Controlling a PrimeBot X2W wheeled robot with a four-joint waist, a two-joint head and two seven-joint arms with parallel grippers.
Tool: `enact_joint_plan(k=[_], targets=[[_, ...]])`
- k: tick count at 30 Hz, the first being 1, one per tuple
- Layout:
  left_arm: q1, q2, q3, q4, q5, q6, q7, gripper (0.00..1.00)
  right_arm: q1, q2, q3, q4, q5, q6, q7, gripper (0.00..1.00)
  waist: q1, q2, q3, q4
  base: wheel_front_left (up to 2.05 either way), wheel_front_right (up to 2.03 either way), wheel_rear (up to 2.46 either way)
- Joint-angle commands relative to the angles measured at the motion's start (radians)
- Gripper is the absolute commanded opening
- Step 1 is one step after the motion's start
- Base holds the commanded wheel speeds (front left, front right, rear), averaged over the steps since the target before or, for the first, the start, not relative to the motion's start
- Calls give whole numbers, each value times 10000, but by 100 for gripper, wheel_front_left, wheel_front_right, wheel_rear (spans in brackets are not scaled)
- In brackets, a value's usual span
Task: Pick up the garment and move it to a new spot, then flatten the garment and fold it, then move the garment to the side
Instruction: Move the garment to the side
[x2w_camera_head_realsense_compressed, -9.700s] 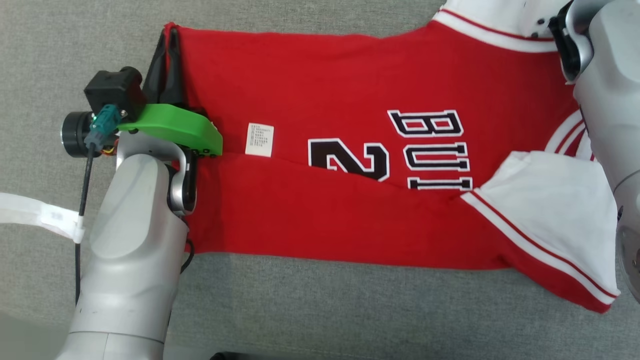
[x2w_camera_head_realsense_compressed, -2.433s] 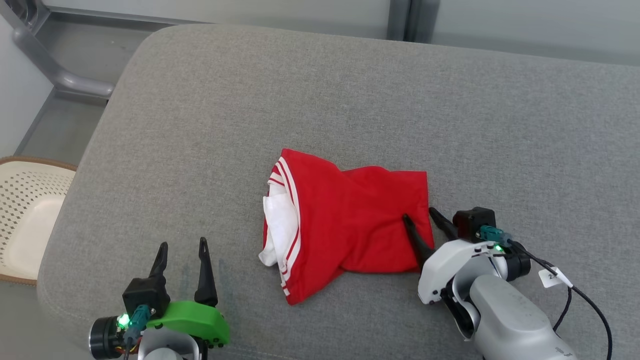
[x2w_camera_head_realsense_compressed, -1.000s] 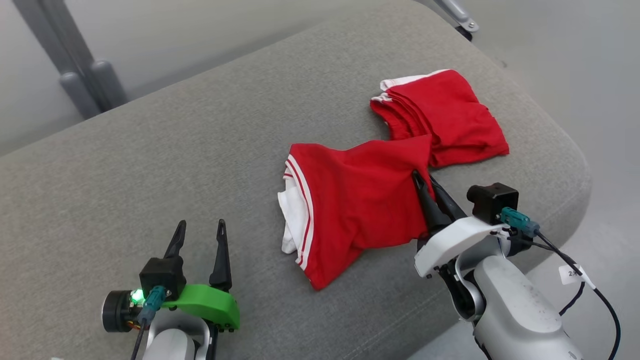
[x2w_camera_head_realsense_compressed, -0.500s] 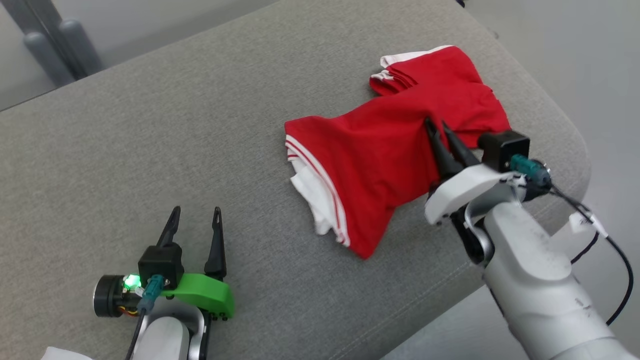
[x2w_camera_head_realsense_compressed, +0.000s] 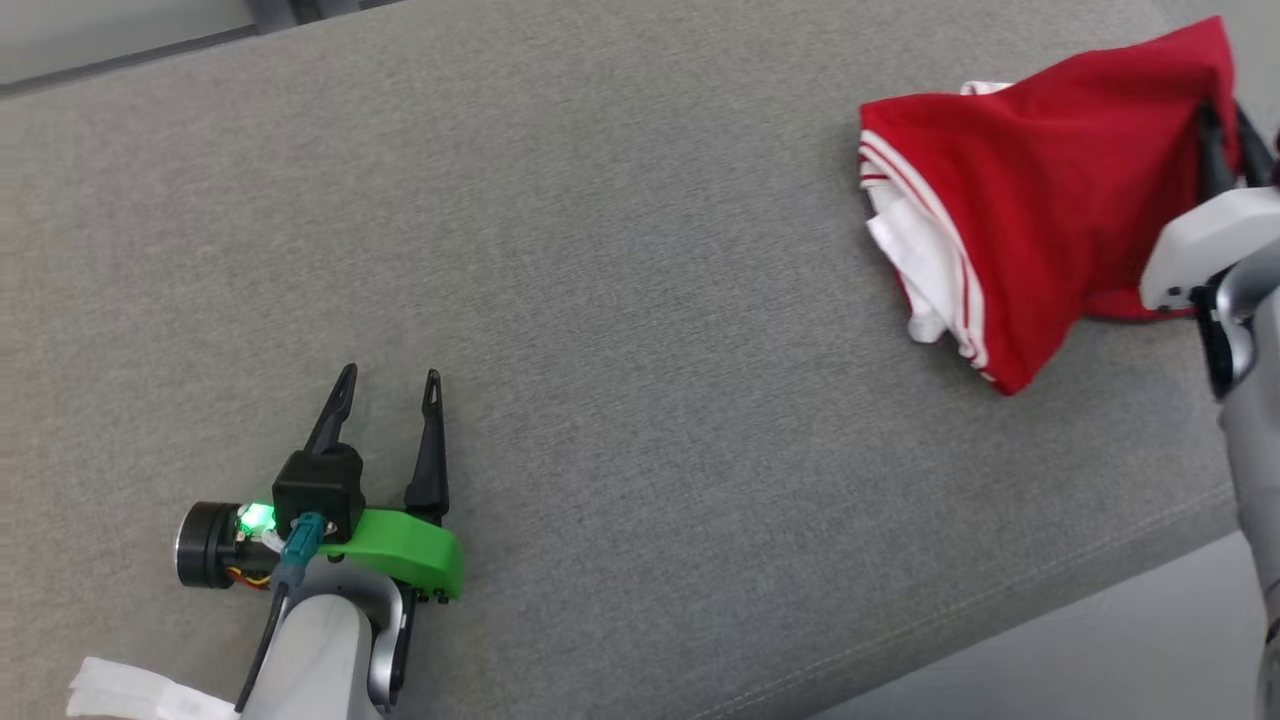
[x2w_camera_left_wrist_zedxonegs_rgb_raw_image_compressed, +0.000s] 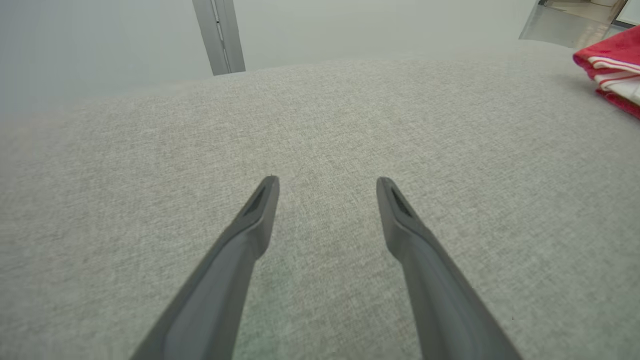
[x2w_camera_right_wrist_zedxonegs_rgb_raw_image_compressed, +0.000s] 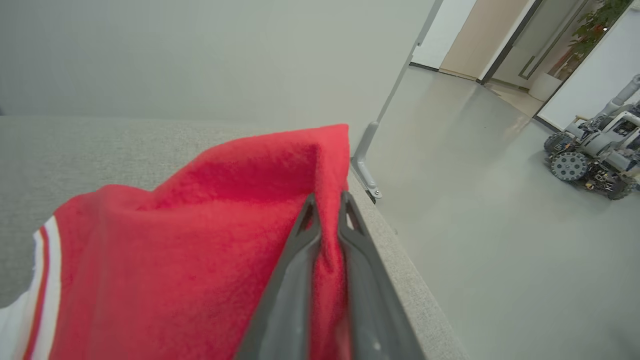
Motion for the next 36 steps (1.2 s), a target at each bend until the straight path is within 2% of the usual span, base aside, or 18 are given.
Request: enact_joint_plan(k=[1, 4, 5, 6, 10, 13, 18, 21, 27, 36], targets=[[-158, 61, 30, -35, 8, 17, 1, 100, -177, -121, -478, 136, -361, -16, -24, 0, 0, -1, 408, 706, 0, 0, 0], [-110, 61, 76, -22, 3, 127, 1, 100, -253, -387, -1760, 251, -1255, -18, -24, 0, 0, -1, 434, 935, 0, 0, 0], [-95, 61, 101, -12, -6, 166, 1, 100, -241, -409, -2095, 273, -1564, -18, -24, 40, 0, -1, 435, 982, 0, 0, 0], [-80, 61, 123, 0, -11, 208, 1, 100, -245, -340, -2504, 320, -1834, -18, -24, 100, 0, -1, 429, 1027, 0, 0, 0], [-29, 59, 202, -21, -39, 296, 1, 100, -246, -12, -3597, -362, -2824, -16, -24, 100, 0, -1, 376, 1135, 0, 0, 0], [53, 57, 278, -26, -63, 404, 1, 100, -305, 554, -3519, -1022, -2846, -16, -24, 100, 0, -1, 273, 1183, 0, 0, 0], [201, 58, 432, -61, -81, 583, 1, 100, 196, 1582, -2057, -2347, -2119, -16, -24, 100, 0, -1, 80, 1176, 0, 0, 0], [224, 56, 508, -152, -221, 692, 1, 100, 651, 1924, -1156, -3026, -1386, -16, -24, 100, 0, -1, -81, 1299, 0, 0, 0], [435, 53, 693, -300, -376, 955, 1, 100, 2053, 2141, 334, -3705, -261, -16, -24, 100, 0, -1, -516, 1748, 0, 0, 0], [891, 53, 1030, -275, -701, 1167, 1, 100, 3900, 2275, 1186, -4054, 749, -15, -24, 100, 0, -1, -1205, 2434, 0, 0, 0]])
